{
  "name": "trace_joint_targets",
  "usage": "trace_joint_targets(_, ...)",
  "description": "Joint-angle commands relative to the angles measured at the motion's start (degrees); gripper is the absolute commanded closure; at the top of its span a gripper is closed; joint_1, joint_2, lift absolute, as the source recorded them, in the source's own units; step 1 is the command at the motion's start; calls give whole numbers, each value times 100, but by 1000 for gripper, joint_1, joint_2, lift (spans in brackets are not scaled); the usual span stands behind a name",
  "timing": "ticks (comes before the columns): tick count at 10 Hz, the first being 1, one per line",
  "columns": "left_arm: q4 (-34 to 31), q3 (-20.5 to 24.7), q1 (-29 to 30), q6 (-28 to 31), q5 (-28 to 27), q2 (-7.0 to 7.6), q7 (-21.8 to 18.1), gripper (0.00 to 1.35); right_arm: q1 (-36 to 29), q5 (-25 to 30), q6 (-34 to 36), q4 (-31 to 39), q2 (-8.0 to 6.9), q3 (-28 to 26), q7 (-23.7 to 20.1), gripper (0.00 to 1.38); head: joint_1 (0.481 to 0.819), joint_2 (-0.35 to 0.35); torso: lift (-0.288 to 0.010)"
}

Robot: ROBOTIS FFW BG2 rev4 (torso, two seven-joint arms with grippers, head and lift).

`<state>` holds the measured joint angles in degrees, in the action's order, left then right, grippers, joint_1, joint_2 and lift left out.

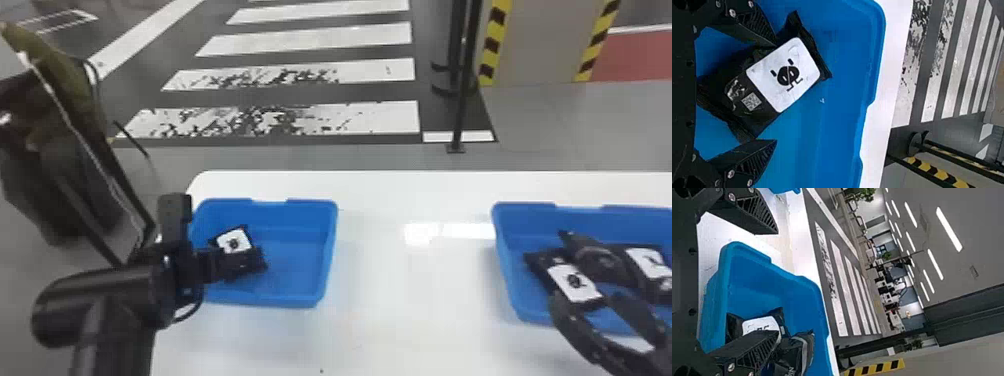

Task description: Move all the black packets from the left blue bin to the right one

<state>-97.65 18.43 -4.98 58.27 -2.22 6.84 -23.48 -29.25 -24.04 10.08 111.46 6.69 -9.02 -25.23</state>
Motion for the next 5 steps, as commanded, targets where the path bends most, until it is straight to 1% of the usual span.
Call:
trace_joint_targets(1, 323, -60, -234, -33, -29, 1, 46, 417, 0, -87, 75, -44, -1, 0, 0, 127, 695, 168, -140)
trace_joint_targets(2, 435, -60, -318, 192, -18, 1, 98, 685, 0, -144, 75, -72, 8, 0, -8, 127, 695, 162, -140)
trace_joint_targets(4, 463, -198, -318, 107, -326, 36, 90, 1225, -14, -213, 103, -100, 8, 0, -17, 130, 695, 163, -140)
trace_joint_targets(5, 463, -209, -262, -47, -338, 45, 46, 1205, -14, -258, 103, -100, 8, 0, -26, 130, 695, 165, -140)
